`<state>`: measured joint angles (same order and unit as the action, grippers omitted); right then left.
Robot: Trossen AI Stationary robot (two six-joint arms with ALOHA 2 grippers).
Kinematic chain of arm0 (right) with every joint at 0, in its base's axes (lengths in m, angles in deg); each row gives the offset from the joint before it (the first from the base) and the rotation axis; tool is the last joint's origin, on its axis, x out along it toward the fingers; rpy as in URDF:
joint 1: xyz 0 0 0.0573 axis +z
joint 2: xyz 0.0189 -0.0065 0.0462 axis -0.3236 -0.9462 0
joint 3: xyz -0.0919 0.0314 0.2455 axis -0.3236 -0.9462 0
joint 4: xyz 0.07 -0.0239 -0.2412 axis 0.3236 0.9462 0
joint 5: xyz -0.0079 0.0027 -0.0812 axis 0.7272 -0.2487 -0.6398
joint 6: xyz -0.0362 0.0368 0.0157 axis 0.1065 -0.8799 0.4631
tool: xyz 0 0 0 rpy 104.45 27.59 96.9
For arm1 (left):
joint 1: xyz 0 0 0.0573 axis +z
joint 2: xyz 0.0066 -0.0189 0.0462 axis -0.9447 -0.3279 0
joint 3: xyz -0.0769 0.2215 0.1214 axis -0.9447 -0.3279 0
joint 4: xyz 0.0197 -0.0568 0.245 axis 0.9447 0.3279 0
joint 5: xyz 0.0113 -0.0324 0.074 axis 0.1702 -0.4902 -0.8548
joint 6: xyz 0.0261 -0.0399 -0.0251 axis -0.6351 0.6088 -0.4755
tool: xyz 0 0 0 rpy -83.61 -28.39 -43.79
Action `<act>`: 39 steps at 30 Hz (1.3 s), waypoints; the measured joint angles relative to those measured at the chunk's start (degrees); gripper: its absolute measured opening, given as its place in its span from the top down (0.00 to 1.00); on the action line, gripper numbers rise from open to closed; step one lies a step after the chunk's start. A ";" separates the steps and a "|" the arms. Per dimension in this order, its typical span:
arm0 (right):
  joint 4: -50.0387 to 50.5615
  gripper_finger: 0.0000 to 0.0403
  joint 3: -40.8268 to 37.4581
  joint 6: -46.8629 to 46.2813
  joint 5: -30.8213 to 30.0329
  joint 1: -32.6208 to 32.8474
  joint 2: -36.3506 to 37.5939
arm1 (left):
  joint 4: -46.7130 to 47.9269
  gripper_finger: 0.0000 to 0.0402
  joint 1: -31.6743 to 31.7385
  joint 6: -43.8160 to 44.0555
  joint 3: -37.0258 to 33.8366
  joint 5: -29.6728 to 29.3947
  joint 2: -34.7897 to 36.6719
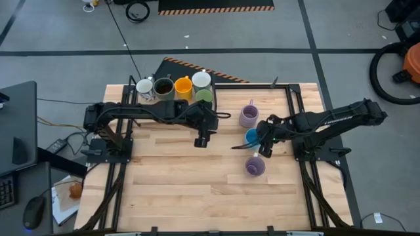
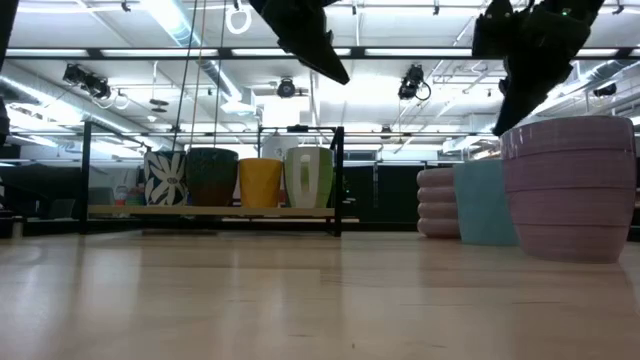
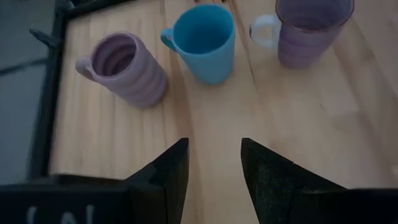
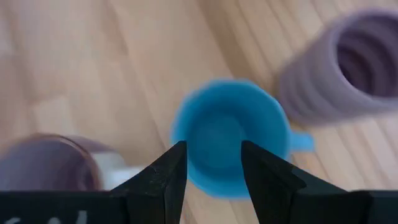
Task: Place coffee mugs
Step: Put the blue mug on the shelf
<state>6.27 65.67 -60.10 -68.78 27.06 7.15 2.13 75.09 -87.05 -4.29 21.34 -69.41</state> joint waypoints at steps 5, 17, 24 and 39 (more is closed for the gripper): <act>9.87 0.61 1.90 -1.49 -1.98 -2.03 -2.45 | -1.29 0.62 0.00 1.75 0.01 0.09 -3.03; 11.28 0.61 0.51 -1.47 -7.69 -11.38 -3.22 | -1.54 0.62 0.20 3.63 -0.01 -0.04 -7.95; 7.90 0.61 -2.77 -0.13 -4.53 -14.11 -3.18 | 0.25 0.62 -0.34 5.99 -0.98 1.45 -7.86; -7.59 0.61 -9.18 3.54 5.21 -15.30 -3.27 | -18.40 0.62 -3.18 10.98 -16.53 1.68 -6.66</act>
<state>-1.31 56.49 -56.55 -63.58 11.77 3.89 -16.27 71.91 -76.07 -20.82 23.01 -76.07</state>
